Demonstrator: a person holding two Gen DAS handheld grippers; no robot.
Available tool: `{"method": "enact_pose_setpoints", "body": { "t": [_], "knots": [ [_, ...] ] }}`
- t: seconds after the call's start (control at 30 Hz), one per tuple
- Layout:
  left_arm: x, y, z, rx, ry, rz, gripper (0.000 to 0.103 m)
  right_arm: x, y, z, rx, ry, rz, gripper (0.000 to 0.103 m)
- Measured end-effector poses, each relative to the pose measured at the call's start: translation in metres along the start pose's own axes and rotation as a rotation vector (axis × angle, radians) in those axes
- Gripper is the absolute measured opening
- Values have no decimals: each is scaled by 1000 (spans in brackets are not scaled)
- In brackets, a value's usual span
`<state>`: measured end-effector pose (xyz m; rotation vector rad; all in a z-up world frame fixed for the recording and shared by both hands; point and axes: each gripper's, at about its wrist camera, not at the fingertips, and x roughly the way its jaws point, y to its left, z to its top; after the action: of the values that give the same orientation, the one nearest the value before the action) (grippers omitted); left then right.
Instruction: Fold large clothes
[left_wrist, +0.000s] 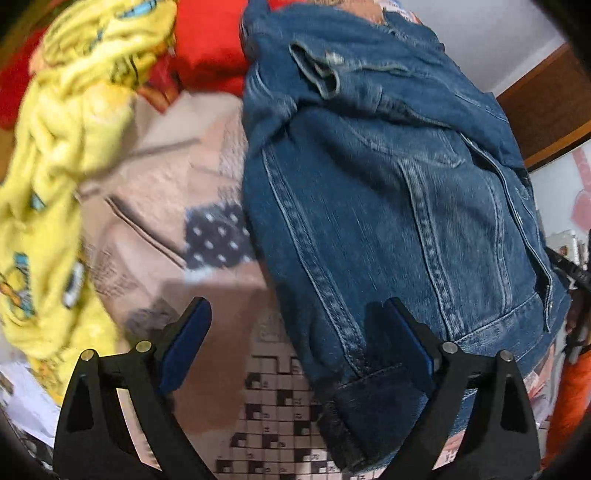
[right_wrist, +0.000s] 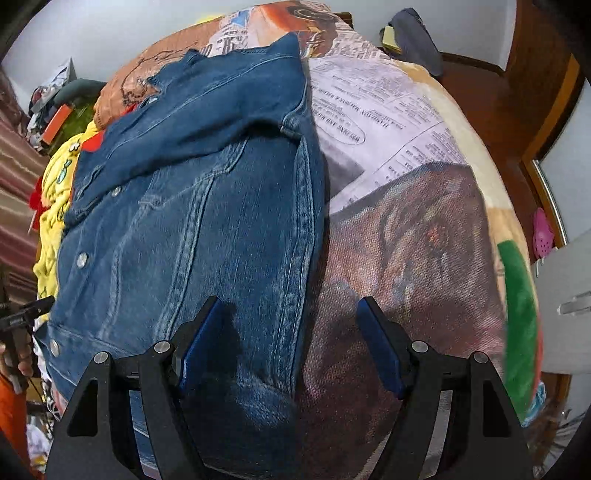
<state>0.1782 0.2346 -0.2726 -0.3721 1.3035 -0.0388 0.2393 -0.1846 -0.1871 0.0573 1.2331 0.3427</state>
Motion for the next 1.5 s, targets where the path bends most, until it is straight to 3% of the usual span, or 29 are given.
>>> {"method": "enact_pose_setpoints", "body": {
  "t": [0.13,0.27,0.33,0.43,0.47,0.5,0.57,0.73,0.9,1.1,1.23,1.33,1.5],
  "knots": [
    [13,0,-4,-45,13,-63,90,1,5,-4,-14,-37,30,74],
    [14,-3,-2,-88,8,-159,75,6,11,-2,-38,-37,47,67],
    [11,-8,-3,-68,-5,-179,61,8,13,1,-49,-30,87,50],
    [5,-21,-1,-37,-20,-184,30,10,17,4,-45,-14,119,23],
    [2,-26,0,-20,-26,-157,16,10,17,6,-39,-6,135,13],
    [-1,-30,3,-9,-30,-129,12,10,18,8,-33,1,143,11],
    [-11,-37,8,8,-54,-106,11,7,20,12,-32,-1,157,10],
    [-62,-61,23,98,-216,-51,10,-19,35,24,-86,-87,170,9],
    [-106,-60,48,84,-336,-100,10,-40,46,48,-98,-185,223,8],
    [-132,-49,99,40,-453,-84,10,-51,47,94,-71,-284,235,8],
    [-116,-27,138,-46,-464,-66,10,-43,39,126,-23,-313,225,8],
    [-91,-16,161,-86,-440,-27,10,-18,40,150,-10,-303,165,8],
    [-29,-1,181,-113,-328,57,11,41,31,164,29,-195,125,9]
  ]
}}
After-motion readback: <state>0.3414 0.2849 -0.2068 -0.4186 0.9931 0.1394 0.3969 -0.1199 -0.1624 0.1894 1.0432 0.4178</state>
